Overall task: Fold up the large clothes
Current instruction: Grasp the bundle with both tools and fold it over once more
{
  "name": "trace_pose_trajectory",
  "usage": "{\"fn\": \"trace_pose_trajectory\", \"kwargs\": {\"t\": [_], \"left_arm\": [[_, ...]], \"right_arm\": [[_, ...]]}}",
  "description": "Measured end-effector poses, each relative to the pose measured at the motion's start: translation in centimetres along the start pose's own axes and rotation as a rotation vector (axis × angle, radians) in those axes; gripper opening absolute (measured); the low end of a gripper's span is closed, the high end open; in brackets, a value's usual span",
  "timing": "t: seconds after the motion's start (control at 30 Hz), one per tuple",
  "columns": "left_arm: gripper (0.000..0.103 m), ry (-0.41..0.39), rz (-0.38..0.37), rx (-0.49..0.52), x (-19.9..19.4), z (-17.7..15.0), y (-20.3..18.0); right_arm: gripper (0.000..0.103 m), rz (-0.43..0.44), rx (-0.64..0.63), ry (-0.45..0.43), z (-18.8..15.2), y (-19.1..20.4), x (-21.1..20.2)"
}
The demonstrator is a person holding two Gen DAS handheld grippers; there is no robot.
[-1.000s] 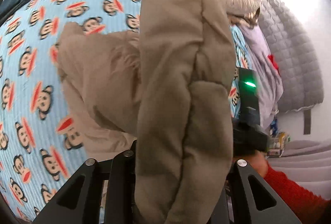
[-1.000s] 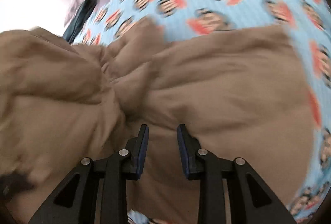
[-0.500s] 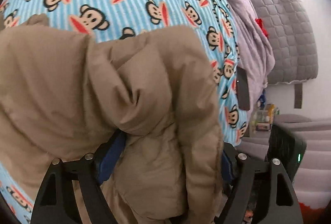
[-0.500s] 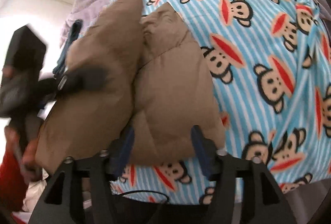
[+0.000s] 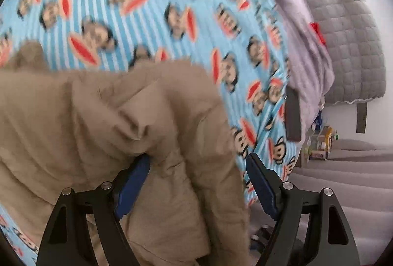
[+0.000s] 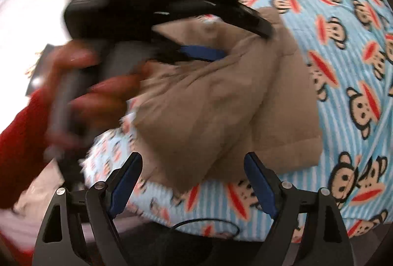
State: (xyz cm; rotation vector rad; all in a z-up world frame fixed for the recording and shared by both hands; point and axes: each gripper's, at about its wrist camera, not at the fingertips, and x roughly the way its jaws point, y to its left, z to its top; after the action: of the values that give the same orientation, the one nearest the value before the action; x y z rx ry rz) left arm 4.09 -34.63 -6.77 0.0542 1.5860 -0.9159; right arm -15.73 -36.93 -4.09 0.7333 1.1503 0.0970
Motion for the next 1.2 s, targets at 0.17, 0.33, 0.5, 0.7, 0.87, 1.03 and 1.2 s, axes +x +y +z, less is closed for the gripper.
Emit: {"fn": "trace_pose_trajectory", "kwargs": {"t": [0.17, 0.33, 0.5, 0.7, 0.87, 1.03, 1.2], "left_arm": [[0.081, -0.264, 0.223, 0.104, -7.0, -2.0, 0.8], [0.081, -0.283, 0.430, -0.007, -7.8, -3.2, 7.4], [0.083, -0.251, 0.443, -0.104, -4.2, -2.1, 10.1], [0.086, -0.228, 0.526, -0.039, -0.3, 0.2, 8.2], [0.085, -0.231, 0.500, -0.067, -0.4, 0.0, 8.8], [0.085, -0.235, 0.493, -0.085, -0.9, -0.5, 8.8], [0.085, -0.239, 0.473, -0.118, -1.4, -0.7, 9.2]], "right_arm": [[0.019, -0.007, 0.228, -0.034, 0.4, -4.7, 0.1], [0.019, -0.004, 0.312, -0.003, -1.4, -8.0, 0.1], [0.021, 0.012, 0.356, 0.025, -2.5, -10.7, 0.9], [0.036, -0.008, 0.413, 0.039, -2.8, -12.7, -1.7], [0.050, -0.060, 0.269, -0.116, -1.0, -11.2, -8.3], [0.052, -0.008, 0.270, -0.107, 5.2, -12.5, -5.2], [0.014, 0.083, 0.420, 0.011, 9.5, -16.1, 2.7]]}}
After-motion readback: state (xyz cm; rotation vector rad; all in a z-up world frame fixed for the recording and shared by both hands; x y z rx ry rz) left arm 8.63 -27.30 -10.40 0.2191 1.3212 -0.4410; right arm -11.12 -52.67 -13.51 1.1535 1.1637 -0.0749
